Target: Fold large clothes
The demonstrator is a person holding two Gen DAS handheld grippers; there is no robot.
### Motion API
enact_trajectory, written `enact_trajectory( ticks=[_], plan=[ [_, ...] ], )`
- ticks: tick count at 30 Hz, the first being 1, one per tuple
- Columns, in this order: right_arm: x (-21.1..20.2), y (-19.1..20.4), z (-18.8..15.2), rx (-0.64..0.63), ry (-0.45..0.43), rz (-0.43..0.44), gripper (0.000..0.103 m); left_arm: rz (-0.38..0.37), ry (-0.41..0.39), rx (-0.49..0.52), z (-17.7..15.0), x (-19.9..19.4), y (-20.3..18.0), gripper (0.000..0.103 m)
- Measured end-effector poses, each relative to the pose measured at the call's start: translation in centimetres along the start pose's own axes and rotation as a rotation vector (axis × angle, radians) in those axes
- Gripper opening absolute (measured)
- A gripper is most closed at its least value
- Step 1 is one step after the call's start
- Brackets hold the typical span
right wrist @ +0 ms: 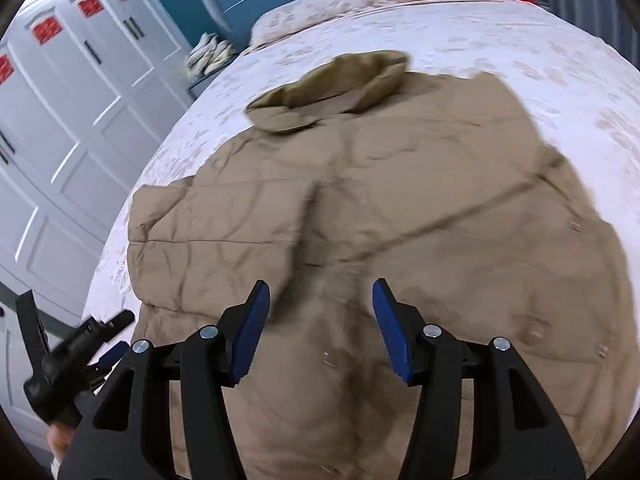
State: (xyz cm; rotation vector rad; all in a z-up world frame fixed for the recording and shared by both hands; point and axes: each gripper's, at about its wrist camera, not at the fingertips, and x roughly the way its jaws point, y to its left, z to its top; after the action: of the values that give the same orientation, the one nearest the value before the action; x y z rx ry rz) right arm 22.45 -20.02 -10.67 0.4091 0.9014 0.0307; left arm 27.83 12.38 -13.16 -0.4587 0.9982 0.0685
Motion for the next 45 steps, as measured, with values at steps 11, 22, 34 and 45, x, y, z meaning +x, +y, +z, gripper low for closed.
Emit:
enact_trajectory(
  ticks=[11,22,34,45],
  plan=[
    [2.1,3.2,2.8,-0.047,-0.002,0.005,0.000,0.080,0.017,0.095,-0.9,1.4,0.8,0.069],
    [-6.3,-2.8,11.6,-0.089,-0.228,-0.149,0.000,0.082,-0.028,0.243,2.3,3.1,-6.2,0.069],
    [-3.5,-9.0,11.8,-0.081,-0.145,-0.261,0.000,0.196,-0.059,0.295,5.9,8.6,-9.0,0.049],
    [2.4,-13.0,4.4,-0.002,-0.030,-0.303,0.000,0.193,-0.070,0.270,4.7,9.8,-7.5,0.046]
  ],
)
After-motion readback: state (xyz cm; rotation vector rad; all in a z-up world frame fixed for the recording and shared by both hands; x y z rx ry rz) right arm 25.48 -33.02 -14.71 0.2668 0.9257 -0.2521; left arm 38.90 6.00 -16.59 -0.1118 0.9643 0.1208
